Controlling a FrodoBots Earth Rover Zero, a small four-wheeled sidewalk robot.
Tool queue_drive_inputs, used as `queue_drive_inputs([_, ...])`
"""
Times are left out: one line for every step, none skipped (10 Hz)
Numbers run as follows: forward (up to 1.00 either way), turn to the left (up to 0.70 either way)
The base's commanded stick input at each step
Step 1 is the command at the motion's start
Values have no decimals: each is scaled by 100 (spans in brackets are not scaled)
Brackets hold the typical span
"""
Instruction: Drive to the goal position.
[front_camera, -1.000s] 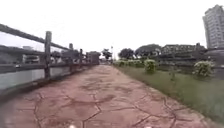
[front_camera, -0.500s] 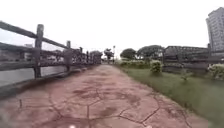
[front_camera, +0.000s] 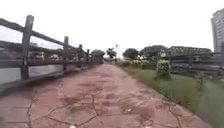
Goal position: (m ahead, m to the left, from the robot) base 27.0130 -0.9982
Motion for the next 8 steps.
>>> queue_drive_inputs([100,2])
queue_drive_inputs([100,2])
queue_drive_inputs([100,2])
queue_drive_inputs([100,2])
queue_drive_inputs([100,2])
queue_drive_inputs([100,2])
queue_drive_inputs([100,2])
queue_drive_inputs([100,2])
